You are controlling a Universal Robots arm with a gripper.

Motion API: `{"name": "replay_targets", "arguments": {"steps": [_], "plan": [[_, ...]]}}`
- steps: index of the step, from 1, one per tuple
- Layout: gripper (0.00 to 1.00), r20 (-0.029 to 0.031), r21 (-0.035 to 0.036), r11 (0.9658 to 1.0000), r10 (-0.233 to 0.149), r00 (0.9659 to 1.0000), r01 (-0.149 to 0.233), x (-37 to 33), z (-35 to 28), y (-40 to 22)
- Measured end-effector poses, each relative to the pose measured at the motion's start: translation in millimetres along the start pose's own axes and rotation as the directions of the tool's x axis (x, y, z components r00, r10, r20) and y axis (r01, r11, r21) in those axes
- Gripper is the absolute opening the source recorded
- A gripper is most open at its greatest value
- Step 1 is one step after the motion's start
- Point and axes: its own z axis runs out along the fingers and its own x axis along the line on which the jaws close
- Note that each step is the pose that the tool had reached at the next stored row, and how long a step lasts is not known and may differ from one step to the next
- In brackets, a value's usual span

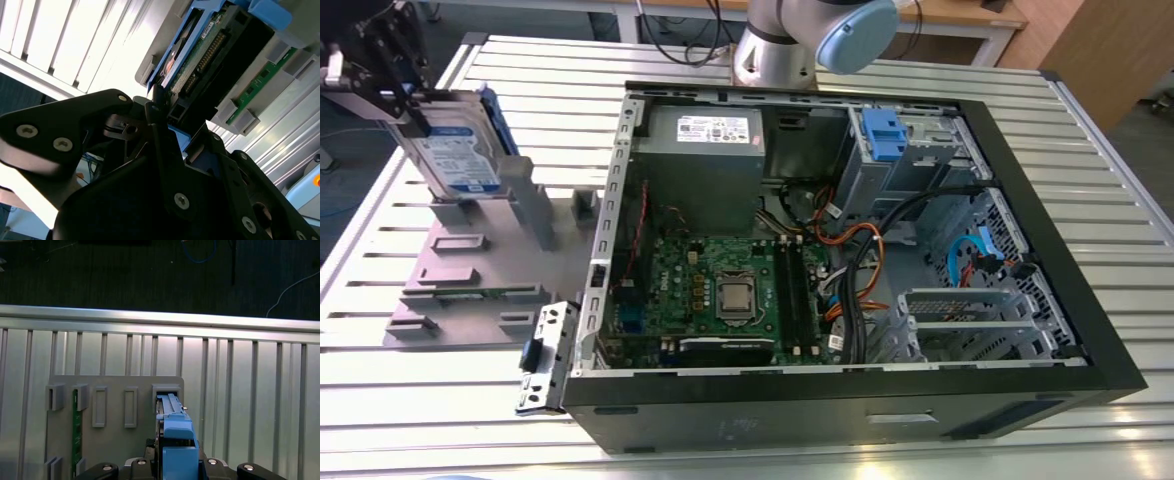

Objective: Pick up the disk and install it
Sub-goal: 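Pick up the disk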

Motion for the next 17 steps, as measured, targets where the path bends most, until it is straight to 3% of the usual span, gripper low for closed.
{"name": "replay_targets", "arguments": {"steps": [17], "plan": [[0.36,0.0000,-0.0001,1.0000,0.000,1.0000,0.000,-0.1,-4.8,0.0]]}}
